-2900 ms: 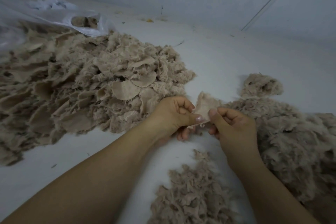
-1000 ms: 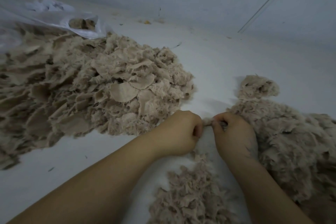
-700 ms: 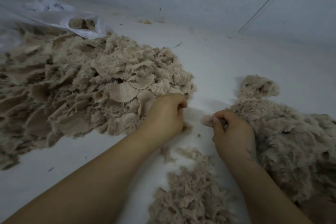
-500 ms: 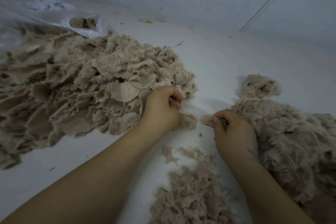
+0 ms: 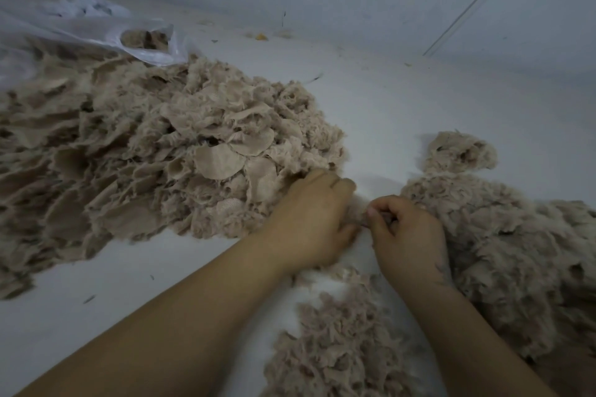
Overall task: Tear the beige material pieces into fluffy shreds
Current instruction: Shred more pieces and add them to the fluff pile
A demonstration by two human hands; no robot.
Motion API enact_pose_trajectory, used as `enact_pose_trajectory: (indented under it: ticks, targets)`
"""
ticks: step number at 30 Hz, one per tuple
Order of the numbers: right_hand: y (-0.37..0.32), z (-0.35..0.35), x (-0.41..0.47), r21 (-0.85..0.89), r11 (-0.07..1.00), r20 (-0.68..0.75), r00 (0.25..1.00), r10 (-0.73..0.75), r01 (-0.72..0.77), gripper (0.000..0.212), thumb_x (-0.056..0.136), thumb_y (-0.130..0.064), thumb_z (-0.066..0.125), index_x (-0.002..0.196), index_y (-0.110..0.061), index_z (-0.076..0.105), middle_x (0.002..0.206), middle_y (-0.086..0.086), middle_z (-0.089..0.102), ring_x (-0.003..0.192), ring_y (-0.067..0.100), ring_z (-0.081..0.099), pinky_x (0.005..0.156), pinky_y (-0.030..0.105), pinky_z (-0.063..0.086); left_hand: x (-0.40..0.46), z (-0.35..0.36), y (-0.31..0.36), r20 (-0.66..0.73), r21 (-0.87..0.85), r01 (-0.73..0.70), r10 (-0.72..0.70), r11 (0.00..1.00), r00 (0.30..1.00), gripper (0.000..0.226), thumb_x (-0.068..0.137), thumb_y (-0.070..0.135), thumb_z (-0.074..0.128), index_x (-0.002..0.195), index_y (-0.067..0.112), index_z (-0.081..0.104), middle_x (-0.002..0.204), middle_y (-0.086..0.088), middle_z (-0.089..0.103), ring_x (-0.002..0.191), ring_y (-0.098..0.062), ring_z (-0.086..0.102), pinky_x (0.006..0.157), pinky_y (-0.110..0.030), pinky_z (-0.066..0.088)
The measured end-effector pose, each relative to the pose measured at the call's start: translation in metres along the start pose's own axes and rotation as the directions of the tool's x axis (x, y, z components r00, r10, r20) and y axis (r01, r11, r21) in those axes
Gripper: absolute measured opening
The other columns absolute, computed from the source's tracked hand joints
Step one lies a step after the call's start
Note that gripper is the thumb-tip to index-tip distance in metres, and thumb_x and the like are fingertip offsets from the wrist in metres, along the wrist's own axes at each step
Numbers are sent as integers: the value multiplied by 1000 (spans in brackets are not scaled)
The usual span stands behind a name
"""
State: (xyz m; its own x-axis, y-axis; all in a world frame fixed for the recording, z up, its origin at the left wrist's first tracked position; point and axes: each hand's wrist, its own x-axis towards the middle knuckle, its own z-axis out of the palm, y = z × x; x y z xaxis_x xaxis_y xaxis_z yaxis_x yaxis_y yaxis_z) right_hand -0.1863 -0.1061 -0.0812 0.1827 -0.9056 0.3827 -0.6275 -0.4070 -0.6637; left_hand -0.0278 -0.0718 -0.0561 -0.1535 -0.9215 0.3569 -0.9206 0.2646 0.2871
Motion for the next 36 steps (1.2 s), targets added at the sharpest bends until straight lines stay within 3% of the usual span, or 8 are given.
enact_pose_trajectory:
  ticks: [4,8,15,17,21,28,33,36]
  targets:
    - [1,2,0,49,999,28,1000,12,-14,29,99,-24,57,72,-36,59,59,-10,61,60,7,61,52,25,49,5,9,14,-62,4,-23,23,1000,998,17,93,27,56,86,13,60,79,-5,60,92,-24,46,73,-35,30]
    - [0,1,2,42,996,24,997,74,-75,39,101,-36,41,76,-15,62,65,6,64,63,25,63,62,43,53,3,12,9,-146,-279,4,-47,960,988,33,94,19,55,65,5,58,60,-8,51,71,-23,45,64,-40,40]
    - [4,-4,7,-144,981,35,990,136,-130,39,104,-32,42,79,-9,59,62,7,56,54,17,51,49,25,32,2,11,3,-178,-787,151,-454,599,873,23,92,11,65,69,12,67,59,-4,57,56,-9,48,56,-25,43]
    - [6,-6,7,-169,977,32,990,139,-132,35,103,-34,44,78,-14,59,60,3,56,52,15,51,46,24,30,3,9,-4,-135,-799,185,-471,572,872,20,92,10,65,73,4,65,65,-17,57,58,-12,48,58,-29,43]
    - [-4,-2,0,78,995,51,997,57,-61,37,102,-46,44,76,-27,63,68,-3,67,55,13,62,53,34,52,-1,13,-1,-46,-788,201,-382,582,923,20,89,3,66,76,18,68,71,2,65,65,-6,58,63,-23,50]
    - [-12,1,-1,320,938,61,991,121,-135,30,100,-22,58,71,-20,65,57,-16,66,48,-2,60,47,8,42,-3,16,6,-153,-666,100,-266,739,952,18,86,-7,62,96,5,71,95,-4,66,79,-5,60,70,-14,48]
    - [-15,-1,0,427,893,92,989,112,-141,28,98,-11,59,73,-19,67,62,-7,68,50,3,60,50,14,47,-4,7,7,-41,-860,104,-271,499,962,9,90,-2,62,97,-1,68,87,-13,67,74,-16,65,64,-33,54]
    - [-18,-3,-2,498,860,86,993,77,-110,33,102,-13,54,72,-12,67,57,5,63,47,6,57,48,12,44,-3,6,7,-76,-881,70,-287,467,955,5,89,-1,66,91,-5,69,81,-15,66,73,-23,62,69,-41,55]
